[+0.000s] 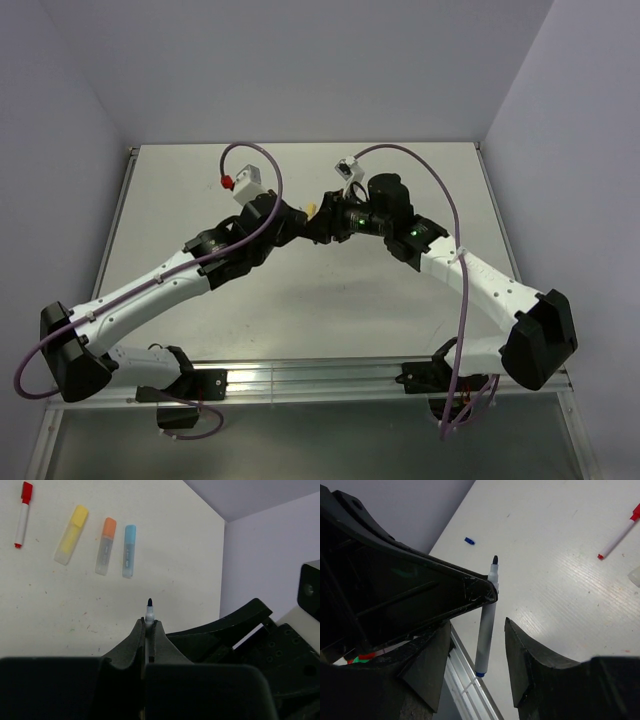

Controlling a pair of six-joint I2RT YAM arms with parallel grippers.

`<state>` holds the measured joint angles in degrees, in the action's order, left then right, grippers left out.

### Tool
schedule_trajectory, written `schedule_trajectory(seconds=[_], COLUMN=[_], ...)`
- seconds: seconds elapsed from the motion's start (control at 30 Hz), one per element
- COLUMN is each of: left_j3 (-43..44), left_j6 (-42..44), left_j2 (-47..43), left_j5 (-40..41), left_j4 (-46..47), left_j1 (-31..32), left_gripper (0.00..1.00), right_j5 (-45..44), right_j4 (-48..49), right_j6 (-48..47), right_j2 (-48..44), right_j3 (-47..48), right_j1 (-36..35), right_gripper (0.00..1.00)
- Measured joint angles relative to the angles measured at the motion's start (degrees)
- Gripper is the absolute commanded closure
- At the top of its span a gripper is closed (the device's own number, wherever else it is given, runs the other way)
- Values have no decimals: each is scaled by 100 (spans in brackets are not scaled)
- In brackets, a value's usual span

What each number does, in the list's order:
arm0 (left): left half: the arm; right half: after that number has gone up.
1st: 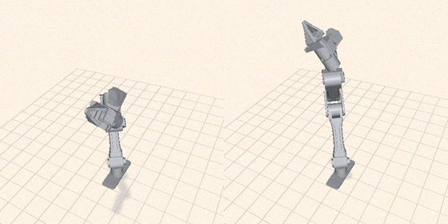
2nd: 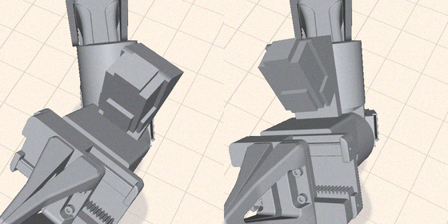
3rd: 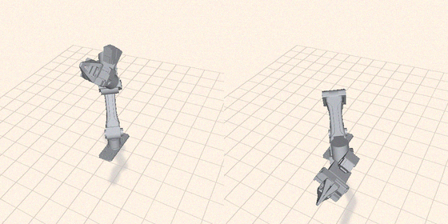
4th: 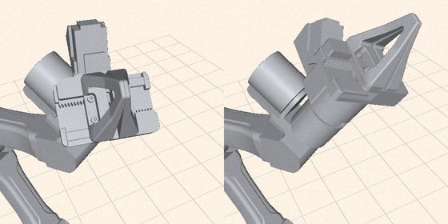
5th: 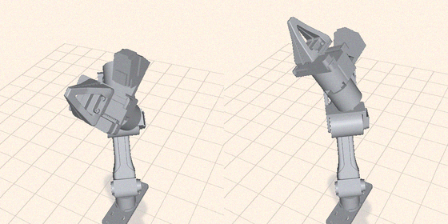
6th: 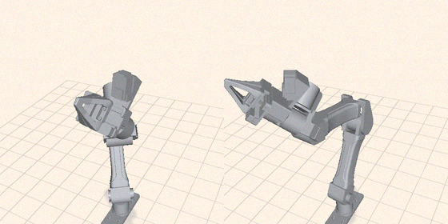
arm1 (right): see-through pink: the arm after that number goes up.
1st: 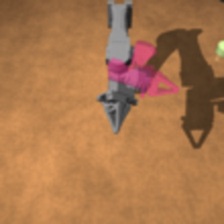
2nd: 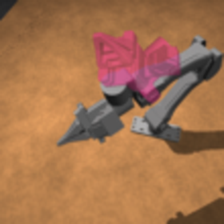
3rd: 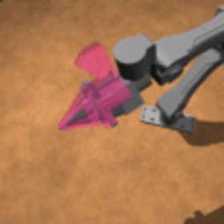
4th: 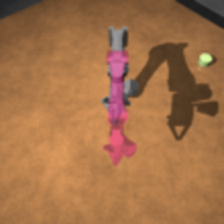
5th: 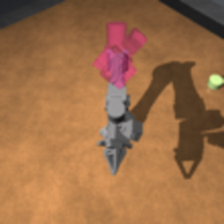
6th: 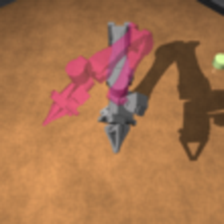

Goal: Insert the pens into the pen caps

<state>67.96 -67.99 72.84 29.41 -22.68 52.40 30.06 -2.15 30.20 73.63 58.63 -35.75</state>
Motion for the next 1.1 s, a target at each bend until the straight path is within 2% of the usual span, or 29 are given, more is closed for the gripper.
schedule_trajectory(seconds=[0.1,0.3,0.4,0.5,0.53,0.57,0.63,0.67,0.73,0.77,0.87,0.97,1.1], left_j3=[52,85,85,85,85,85,85,85,85,85,83,96,372], left_j6=[11,72,87,92,118,127,142,144,166,181,227,232,-81], left_j2=[37,116,140,146,146,149,153,153,153,153,92,-107,-496], left_j5=[-4,-11,-17,-15,-2,-2,-7,-7,4,-4,83,308,883], left_j4=[90,238,280,299,310,315,317,319,317,321,326,170,-752], left_j1=[26,90,122,166,179,186,186,186,186,186,225,260,232], left_gripper=[100,100,100,100,100,100,98,86,72,60,44,40,39], right_j5=[-2,-17,-44,-136,-190,-208,-238,-247,-262,-273,-376,-422,-520], right_j4=[-39,-72,-101,-173,-216,-240,-260,-264,-262,-262,-310,-319,-363], right_j6=[0,-4,-4,-11,-9,-9,-20,-4,-2,-4,-4,-4,-4], right_j2=[68,87,87,87,87,87,87,87,79,74,55,44,9], right_j3=[31,33,33,33,33,33,33,33,33,33,33,33,31], right_j1=[-2,-7,-7,-2,2,2,0,0,0,0,0,0,0], right_gripper=[47,60,69,85,96,100,100,100,100,100,100,100,100])
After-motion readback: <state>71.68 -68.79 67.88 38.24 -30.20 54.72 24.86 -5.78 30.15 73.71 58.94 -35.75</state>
